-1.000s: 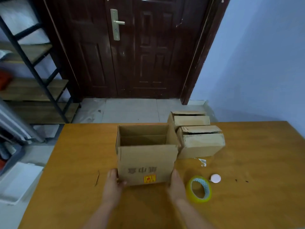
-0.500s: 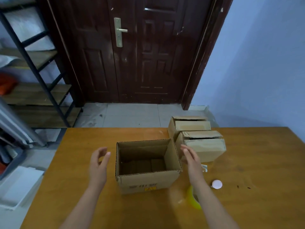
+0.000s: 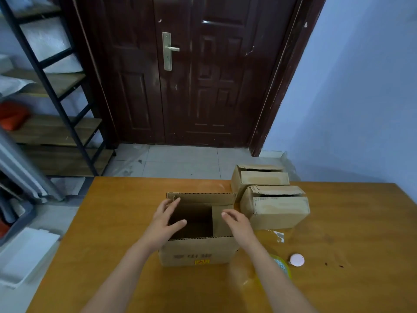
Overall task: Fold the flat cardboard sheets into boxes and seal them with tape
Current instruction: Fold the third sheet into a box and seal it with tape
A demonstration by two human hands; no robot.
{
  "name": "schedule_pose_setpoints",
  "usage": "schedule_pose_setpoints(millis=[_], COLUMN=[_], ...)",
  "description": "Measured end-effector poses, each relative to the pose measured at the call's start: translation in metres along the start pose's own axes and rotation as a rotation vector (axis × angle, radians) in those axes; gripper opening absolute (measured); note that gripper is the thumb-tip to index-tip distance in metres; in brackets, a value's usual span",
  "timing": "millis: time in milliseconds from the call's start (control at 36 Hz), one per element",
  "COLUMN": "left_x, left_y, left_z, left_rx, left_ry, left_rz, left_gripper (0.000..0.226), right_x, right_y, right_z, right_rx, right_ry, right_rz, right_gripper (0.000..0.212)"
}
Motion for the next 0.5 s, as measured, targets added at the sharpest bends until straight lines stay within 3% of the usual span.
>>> schedule_pose_setpoints(millis=[56,139,250,306,389,500], left_x=[0.001,0.000,0.001,0.002,0.004,0.004], left_y=[-0.003,-0.010,-0.020,-0.023,-0.024,-0.025], left_z=[-0.002,-0.008,-0.012,-0.012,-0.004,0.020], left_rx=[-0.007,0.003,0.006,-0.001,-0.050,-0.210], left_ry=[-0.087,-0.148,-0.241,-0.264,-0.275,-0.345], left_rz=[-0.017,-0.056,-0.085,-0.088,-0.062,-0.088], left_gripper=[0.062,0.059,0.055,0.055,0.055,0.053], right_x=[-0.008,-0.013,-0.013,-0.013,-0.013,-0.017], right_y=[0.002,0.008,0.015,0.022,0.030,0.038], right_z=[-0.007,-0.016,-0.002,0.006,0.012,0.027], right_rx=[0.094,0.185,0.038,-0.022,-0.070,-0.182], right_ry=[-0.019,-0.045,0.111,0.279,0.398,0.569], right_rz=[-0.087,-0.216,-0.301,-0.371,-0.426,-0.524], right_gripper=[0.018,0.022,0.024,0.035,0.031,0.068])
Point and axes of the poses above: each hand's wrist, its own y-axis away from the middle knuckle, its own z-axis out of the palm, x = y × z, the point moved 9 cm from there along -y, towards the middle knuckle, and after that the axes turned 13 degrees about -y, right-handed, at the moved point
